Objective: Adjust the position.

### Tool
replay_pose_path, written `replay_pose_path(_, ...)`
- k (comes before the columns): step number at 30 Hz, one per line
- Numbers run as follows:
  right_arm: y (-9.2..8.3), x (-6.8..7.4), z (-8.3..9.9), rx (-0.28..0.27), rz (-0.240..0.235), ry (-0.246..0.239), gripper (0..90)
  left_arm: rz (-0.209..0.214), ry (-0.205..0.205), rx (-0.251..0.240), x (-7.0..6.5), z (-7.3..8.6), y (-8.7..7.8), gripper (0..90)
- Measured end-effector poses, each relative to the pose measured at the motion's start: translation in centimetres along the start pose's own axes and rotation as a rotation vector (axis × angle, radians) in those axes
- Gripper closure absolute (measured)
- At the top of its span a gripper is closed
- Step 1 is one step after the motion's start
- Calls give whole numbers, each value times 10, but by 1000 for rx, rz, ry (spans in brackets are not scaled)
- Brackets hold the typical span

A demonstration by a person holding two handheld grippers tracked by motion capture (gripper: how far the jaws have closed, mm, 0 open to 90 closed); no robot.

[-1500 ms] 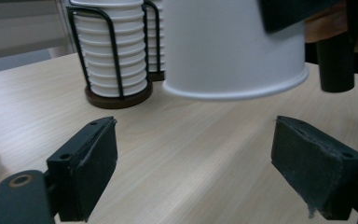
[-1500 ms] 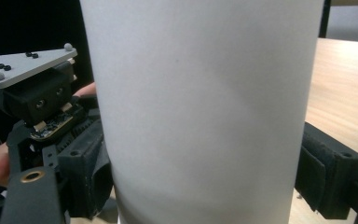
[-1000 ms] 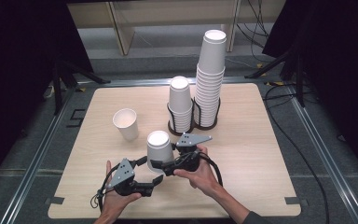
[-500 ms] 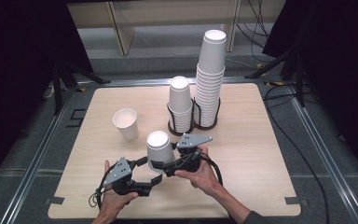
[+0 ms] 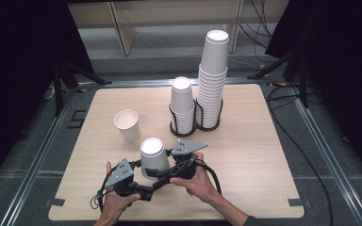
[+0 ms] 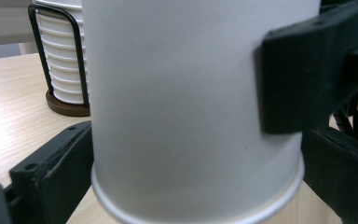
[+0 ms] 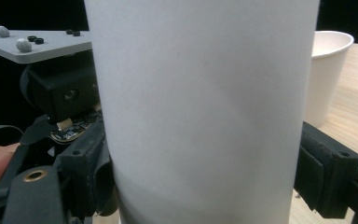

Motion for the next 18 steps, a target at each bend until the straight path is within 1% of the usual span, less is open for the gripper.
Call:
replay_pose_path(1, 1, 1, 0, -2, 0, -2, 187, 1, 0, 0, 0, 0, 0, 11)
replay_pose_path(2, 2, 2, 0, -10, -11, 1, 187, -1, -2, -1, 0, 0, 0, 13)
replay_pose_path(3, 1, 2, 0, -9, -4, 3, 186, 0, -5, -4, 0, 0, 0, 14)
replay_pose_path(4, 2, 1, 0, -10, -1, -2, 186, -2, -3, -3, 0, 0, 0, 17)
replay_pose_path(5, 2, 1, 0, -8, -3, 2, 186, -5, 8, 0, 0, 0, -1, 20)
replay_pose_path(6, 2, 0, -1, -17, 0, -3, 184, -9, 11, -1, 0, -1, 0, 22)
replay_pose_path(7, 2, 2, 0, -12, -17, 12, 180, -7, 16, 3, -1, -1, -1, 29)
replay_pose_path(8, 2, 1, 0, -12, -19, 9, 176, -4, 18, 5, 0, -1, -1, 38)
replay_pose_path(10, 2, 1, 0, -6, -16, 9, 165, -3, 23, 11, 0, 0, -1, 56)
replay_pose_path(12, 3, 0, 1, -4, -9, -2, 152, -5, 30, 16, 0, 0, -1, 77)
replay_pose_path(13, 2, 1, 1, 10, -9, 11, 146, -1, 36, 16, 0, 0, -1, 87)
replay_pose_path(14, 1, 1, 2, 22, -2, 15, 142, 8, 43, -9, -1, -2, 1, 95)
replay_pose_path(15, 2, 0, 0, 7, -1, 1, 138, 1, 42, 17, -1, -1, -2, 102)
replay_pose_path(16, 1, -1, -2, 3, 14, -20, 136, 4, 55, 17, -1, -2, -2, 106)
replay_pose_path(17, 0, 1, -2, 13, -2, -6, 135, 7, 60, 16, -1, -2, -2, 109)
replay_pose_path(18, -1, 2, -3, 24, -4, -5, 135, 16, 59, 2, -2, -3, -1, 112)
Point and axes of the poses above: each handheld gripper's, and its own axes: y roughly forward along the jaws, z roughly out of its underside, x roughly to its left, the point moved 9 cm from there along y, roughly forward along the jaws, and after that the axes turned 10 degrees about z, right-handed, at the moved point
